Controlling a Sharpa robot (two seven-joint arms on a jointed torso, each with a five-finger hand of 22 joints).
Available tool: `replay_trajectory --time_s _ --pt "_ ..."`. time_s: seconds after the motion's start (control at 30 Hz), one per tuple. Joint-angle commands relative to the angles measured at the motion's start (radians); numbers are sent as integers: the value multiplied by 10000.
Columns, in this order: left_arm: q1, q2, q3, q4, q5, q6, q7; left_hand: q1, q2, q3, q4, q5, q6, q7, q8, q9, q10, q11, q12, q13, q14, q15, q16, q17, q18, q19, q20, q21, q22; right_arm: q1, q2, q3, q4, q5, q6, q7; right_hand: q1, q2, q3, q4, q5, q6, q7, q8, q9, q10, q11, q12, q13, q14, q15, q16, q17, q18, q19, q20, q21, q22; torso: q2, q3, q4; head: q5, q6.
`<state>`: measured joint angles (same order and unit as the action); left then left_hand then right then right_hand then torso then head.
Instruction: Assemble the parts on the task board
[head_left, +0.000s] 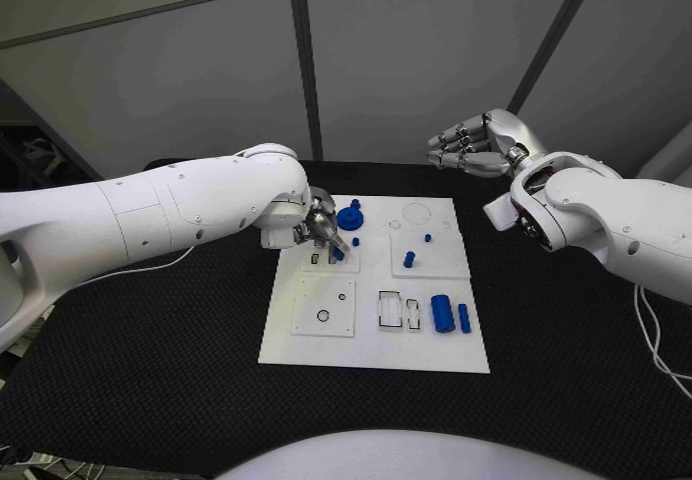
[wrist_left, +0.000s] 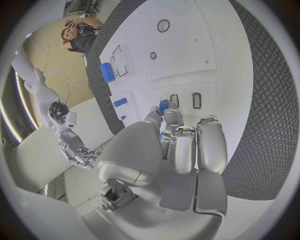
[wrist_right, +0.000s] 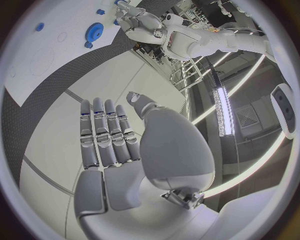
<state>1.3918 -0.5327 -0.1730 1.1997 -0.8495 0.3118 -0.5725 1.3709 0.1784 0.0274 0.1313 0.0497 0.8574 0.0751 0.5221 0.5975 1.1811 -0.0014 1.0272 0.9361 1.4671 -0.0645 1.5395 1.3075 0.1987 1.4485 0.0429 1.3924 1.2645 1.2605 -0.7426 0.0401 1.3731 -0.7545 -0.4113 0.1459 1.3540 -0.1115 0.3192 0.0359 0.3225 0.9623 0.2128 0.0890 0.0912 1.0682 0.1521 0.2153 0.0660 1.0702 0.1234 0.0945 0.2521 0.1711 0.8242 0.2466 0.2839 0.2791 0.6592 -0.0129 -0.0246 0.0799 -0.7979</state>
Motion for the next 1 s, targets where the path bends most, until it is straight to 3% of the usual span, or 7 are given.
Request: replay_trajectory --time_s 0.03,0.33,0.5,0.83,1.0 --pt "1 -67 -3 42 310 -51 170 -576 -315 2215 -1597 -51 -18 13 -39 80 -3 45 -75 -63 888 31 -45 2272 -1379 -63 18 -38 -4 23 20 8 -22 -4 109 10 -26 -32 -44 -13 45 0 84 -14 2 11 65 -49 -12 -6 56 -78 -13 107 72 -20 -55 -23 -2 -1 3 7 11" --pt "1 -445 -1 341 672 -521 169 -1507 -1096 4368 -1995 -12 32 12 99 382 152 39 -65 -63 909 8 -7 2320 -1378 -48 1 -45 33 22 49 7 -118 -14 141 8 -43 -35 -60 -3 40 -10 93 -22 1 -1 74 -52 -14 -11 63 -91 -20 106 76 -14 -83 -44 3 7 18 45 -3" --pt "1 -725 -2 674 755 -1091 147 -1979 -1574 5583 -2233 -21 38 -45 263 618 316 6 31 10 931 8 37 2368 -1393 -3 -1 -2 127 22 69 6 -175 -15 156 10 -58 -35 -72 7 37 -15 98 -27 0 -9 80 -54 -15 -14 67 -101 -24 106 80 -10 -104 -59 0 3 19 73 2" --pt "-71 -1311 -10 1632 -162 -2813 153 -2525 -2051 6826 -2367 99 75 -66 560 935 617 -53 301 227 951 -28 76 2410 -1418 83 -28 84 288 21 62 4 -220 -66 169 25 -58 -35 -72 7 37 -15 98 -27 0 -9 80 -54 -15 -14 67 -101 -24 106 80 -10 -104 -59 -1 13 14 145 4" --pt "-178 -1472 -13 1963 -555 -3324 -7 -2618 -2129 7021 -2374 103 79 -78 615 990 662 -65 339 252 951 -38 76 2412 -1423 100 -38 98 317 20 58 4 -233 -127 175 28 -58 -35 -72 7 37 -15 98 -27 0 -9 80 -54 -15 -14 67 -101 -24 106 80 -10 -104 -59 2 12 15 165 3"
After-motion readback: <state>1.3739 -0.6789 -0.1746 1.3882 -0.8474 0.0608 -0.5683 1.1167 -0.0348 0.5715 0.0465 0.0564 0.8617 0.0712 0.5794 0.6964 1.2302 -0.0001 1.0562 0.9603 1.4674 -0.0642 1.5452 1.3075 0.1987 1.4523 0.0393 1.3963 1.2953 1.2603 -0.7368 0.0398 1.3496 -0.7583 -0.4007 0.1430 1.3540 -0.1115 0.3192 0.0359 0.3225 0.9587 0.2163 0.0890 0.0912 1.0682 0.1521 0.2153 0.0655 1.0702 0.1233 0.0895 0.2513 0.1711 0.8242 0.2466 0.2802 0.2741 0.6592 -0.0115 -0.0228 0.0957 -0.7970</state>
